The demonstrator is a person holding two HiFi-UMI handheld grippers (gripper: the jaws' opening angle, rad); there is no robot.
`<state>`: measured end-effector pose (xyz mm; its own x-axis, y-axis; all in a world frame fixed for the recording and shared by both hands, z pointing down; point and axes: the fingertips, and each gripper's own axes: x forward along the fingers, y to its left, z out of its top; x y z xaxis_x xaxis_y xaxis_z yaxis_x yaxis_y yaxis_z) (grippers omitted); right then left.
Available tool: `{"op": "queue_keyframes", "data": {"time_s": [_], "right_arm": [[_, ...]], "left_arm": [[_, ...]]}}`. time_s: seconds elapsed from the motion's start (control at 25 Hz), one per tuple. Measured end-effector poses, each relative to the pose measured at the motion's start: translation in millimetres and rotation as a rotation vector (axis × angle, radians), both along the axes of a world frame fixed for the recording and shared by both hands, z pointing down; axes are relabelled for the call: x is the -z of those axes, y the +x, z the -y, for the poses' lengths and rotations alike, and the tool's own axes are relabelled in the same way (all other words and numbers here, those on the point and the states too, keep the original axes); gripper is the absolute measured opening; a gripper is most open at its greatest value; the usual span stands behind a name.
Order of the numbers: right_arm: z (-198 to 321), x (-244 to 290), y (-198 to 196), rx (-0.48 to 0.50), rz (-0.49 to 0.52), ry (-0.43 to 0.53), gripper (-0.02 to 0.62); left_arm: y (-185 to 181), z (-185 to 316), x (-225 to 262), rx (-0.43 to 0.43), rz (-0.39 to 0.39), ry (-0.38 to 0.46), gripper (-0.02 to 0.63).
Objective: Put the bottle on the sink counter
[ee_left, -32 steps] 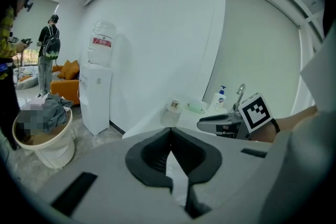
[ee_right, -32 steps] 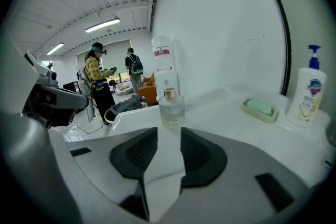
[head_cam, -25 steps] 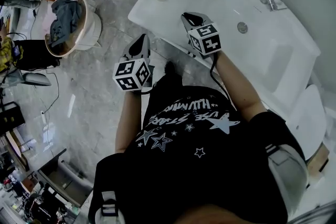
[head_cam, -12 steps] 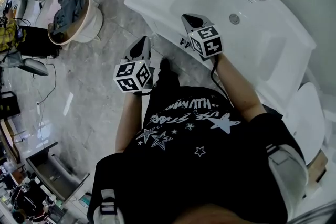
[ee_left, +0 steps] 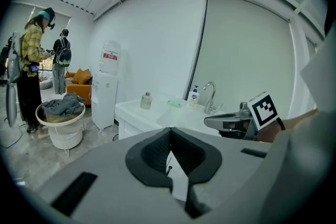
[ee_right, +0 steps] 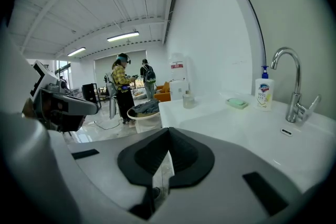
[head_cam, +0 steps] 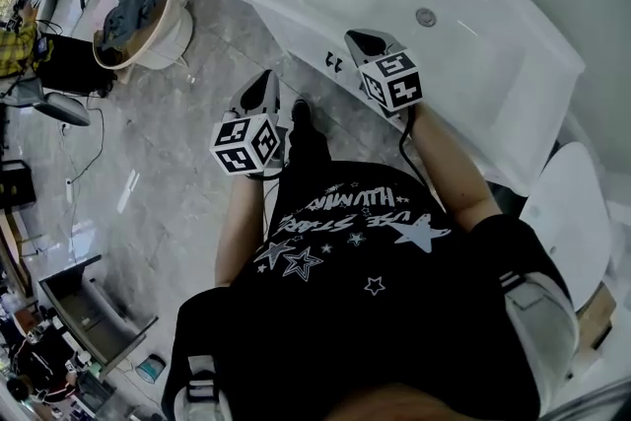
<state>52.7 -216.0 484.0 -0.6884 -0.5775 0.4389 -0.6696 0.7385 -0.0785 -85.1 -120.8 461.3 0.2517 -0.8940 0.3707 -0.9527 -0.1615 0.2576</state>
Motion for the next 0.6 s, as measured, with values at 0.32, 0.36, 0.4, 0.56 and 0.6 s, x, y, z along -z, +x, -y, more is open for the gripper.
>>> {"op": "queue_keyframes", "data": {"time_s": [0.32,0.36,0.4,0.56,0.6], "right_arm": [[-42,3,13,0.053,0.032,-0.005,0.006],[-45,4,15,0.055,0.034,-0.002,0.006],[-47,6,16,0.057,0.036,0.001,0.006],[-51,9,25,0.058,0.042,0.014,0.006],[-52,10,27,0.058,0.044,0.017,0.006]], "left_arm": [[18,-38,5,0.021,0.013,0.007,0.006],[19,-40,6,0.026,0.014,0.008,0.006],[19,-42,7,0.032,0.016,0.011,0.008],[20,-45,12,0.05,0.022,0.026,0.007],[20,-46,13,0.054,0.023,0.03,0.008]]}}
